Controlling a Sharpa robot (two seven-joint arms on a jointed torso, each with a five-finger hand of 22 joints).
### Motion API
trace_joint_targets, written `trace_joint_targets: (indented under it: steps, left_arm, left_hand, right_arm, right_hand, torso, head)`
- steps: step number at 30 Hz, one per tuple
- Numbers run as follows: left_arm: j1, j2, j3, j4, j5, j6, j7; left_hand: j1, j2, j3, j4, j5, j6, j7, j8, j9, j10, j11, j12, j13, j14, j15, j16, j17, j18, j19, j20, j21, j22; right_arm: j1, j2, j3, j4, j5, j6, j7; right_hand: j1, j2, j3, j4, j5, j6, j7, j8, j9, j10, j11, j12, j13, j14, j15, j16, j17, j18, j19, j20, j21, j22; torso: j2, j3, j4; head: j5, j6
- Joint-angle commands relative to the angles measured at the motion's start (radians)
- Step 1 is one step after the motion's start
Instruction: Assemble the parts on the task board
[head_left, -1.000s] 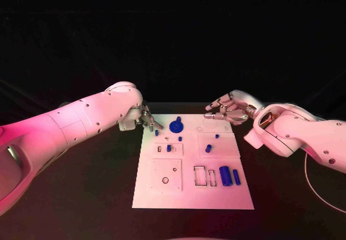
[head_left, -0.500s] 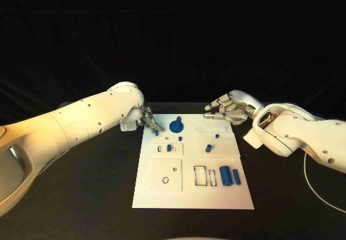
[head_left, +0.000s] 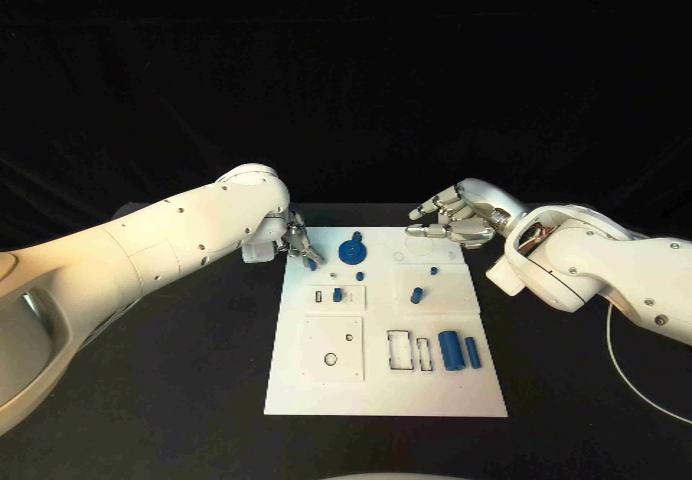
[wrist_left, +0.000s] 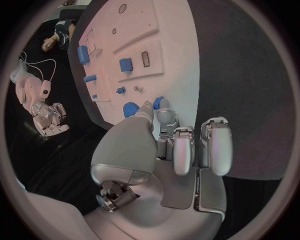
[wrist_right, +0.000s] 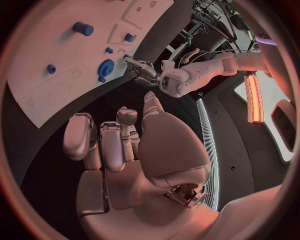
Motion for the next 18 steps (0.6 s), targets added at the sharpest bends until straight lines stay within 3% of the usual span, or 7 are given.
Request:
trace_joint_targets:
  steps: [1, 5, 8, 10, 11, 14, 18]
  left_arm:
    - [0.000, 0.003, 0.000, 0.000, 0.007, -0.020, 0.006]
    - [0.000, 0.003, 0.000, -0.001, 0.009, -0.030, 0.006]
    - [0.000, 0.003, 0.000, -0.001, 0.010, -0.031, 0.007]
    - [0.000, 0.003, 0.000, 0.000, 0.013, -0.031, 0.008]
    - [0.000, 0.002, -0.001, 0.000, 0.015, -0.032, 0.009]
    - [0.000, -0.003, -0.001, 0.006, 0.027, -0.042, 0.014]
    - [0.000, -0.022, -0.001, 0.029, 0.060, -0.064, 0.017]
  left_hand:
    - [0.030, 0.011, 0.026, -0.013, 0.005, -0.006, -0.007, 0.003, -0.001, 0.000, -0.006, -0.005, -0.003, 0.104, -0.009, 0.003, 0.263, -0.005, 0.062, -0.006, 0.000, 0.174]
    - [0.103, 0.032, 0.108, -0.058, 0.010, -0.020, -0.010, -0.004, -0.004, -0.008, -0.010, -0.014, -0.011, 0.104, -0.013, 0.003, 0.263, -0.004, 0.061, -0.011, -0.002, 0.173]
    - [0.135, 0.022, 0.181, -0.087, 0.019, -0.029, -0.005, -0.007, -0.006, -0.012, -0.007, -0.023, -0.019, 0.104, -0.012, 0.003, 0.263, -0.004, 0.060, -0.012, -0.005, 0.171]
    - [0.134, 0.004, 0.240, -0.096, 0.022, -0.031, -0.001, -0.006, -0.005, -0.013, -0.004, -0.029, -0.025, 0.104, -0.009, 0.003, 0.263, -0.004, 0.060, -0.009, -0.006, 0.171]
    - [0.102, -0.028, 0.322, -0.094, 0.020, -0.029, 0.003, -0.001, -0.002, -0.008, 0.002, -0.032, -0.031, 0.104, -0.008, 0.003, 0.263, -0.004, 0.060, -0.001, -0.007, 0.171]
    - [0.065, -0.072, 0.448, -0.111, 0.024, -0.031, 0.001, 0.010, 0.005, -0.005, 0.005, -0.034, -0.038, 0.104, -0.004, 0.003, 0.263, -0.003, 0.059, -0.004, -0.010, 0.171]
    - [0.007, -0.114, 0.564, -0.134, 0.045, -0.031, 0.003, 0.029, 0.018, 0.004, 0.001, -0.029, -0.039, 0.104, -0.003, 0.003, 0.263, -0.002, 0.058, -0.004, -0.015, 0.168]
  right_arm:
    - [-0.001, 0.001, 0.000, 0.000, -0.008, 0.012, 0.003]
    - [-0.001, 0.001, 0.000, 0.000, -0.008, 0.014, 0.003]
    - [-0.001, 0.001, 0.000, 0.001, -0.008, 0.015, 0.003]
    - [-0.001, 0.001, 0.000, 0.000, -0.008, 0.016, 0.002]
    - [-0.001, 0.001, 0.000, 0.000, -0.008, 0.017, 0.002]
    - [-0.001, 0.001, 0.000, 0.000, -0.008, 0.019, 0.001]
    - [-0.001, 0.001, 0.000, 0.000, -0.008, 0.021, 0.001]
  right_hand:
    - [-0.006, 0.004, -0.007, -0.002, 0.003, 0.005, 0.001, -0.001, 0.001, 0.004, -0.002, 0.003, 0.001, 0.045, -0.002, -0.003, -0.001, 0.010, -0.005, 0.001, -0.006, -0.001]
    - [-0.006, 0.004, -0.007, -0.002, 0.003, 0.005, 0.001, -0.001, 0.001, 0.004, -0.002, 0.003, 0.001, 0.045, -0.002, -0.003, -0.001, 0.010, -0.005, 0.001, -0.006, -0.001]
    - [-0.006, 0.004, -0.007, -0.002, 0.003, 0.005, 0.001, -0.001, 0.001, 0.004, -0.002, 0.003, 0.001, 0.045, -0.002, -0.003, -0.001, 0.010, -0.005, 0.001, -0.006, -0.001]
    - [-0.005, 0.005, -0.008, -0.001, 0.005, 0.005, 0.001, -0.001, 0.001, 0.005, -0.002, 0.007, 0.003, 0.045, -0.002, -0.003, -0.001, 0.010, -0.005, 0.001, -0.006, 0.000]
    - [-0.005, 0.005, -0.008, -0.001, 0.005, 0.005, 0.001, -0.001, 0.001, 0.005, -0.002, 0.007, 0.003, 0.045, -0.002, -0.003, -0.001, 0.010, -0.005, 0.001, -0.006, 0.000]
    - [-0.005, 0.005, -0.008, -0.001, 0.005, 0.005, 0.001, -0.001, 0.001, 0.005, -0.002, 0.007, 0.003, 0.045, -0.002, -0.003, -0.001, 0.010, -0.005, 0.001, -0.006, 0.000]
    - [-0.005, 0.005, -0.008, -0.001, 0.005, 0.005, 0.001, -0.001, 0.001, 0.005, -0.002, 0.007, 0.003, 0.045, -0.002, -0.003, -0.001, 0.010, -0.005, 0.001, -0.006, 0.000]
  torso:
    - [0.000, 0.0008, -0.0001]
    - [0.000, 0.0005, 0.0001]
    - [0.000, 0.0005, 0.0004]
    - [-0.001, 0.0003, 0.0004]
    - [0.000, 0.0004, 0.0004]
    - [0.000, 0.0006, 0.0001]
    - [-0.001, 0.0010, 0.0005]
  head:
    - [-0.001, -0.002]
    - [-0.001, -0.001]
    - [-0.001, -0.002]
    - [-0.001, -0.002]
    - [-0.001, -0.003]
    - [0.000, -0.003]
    - [0.000, -0.003]
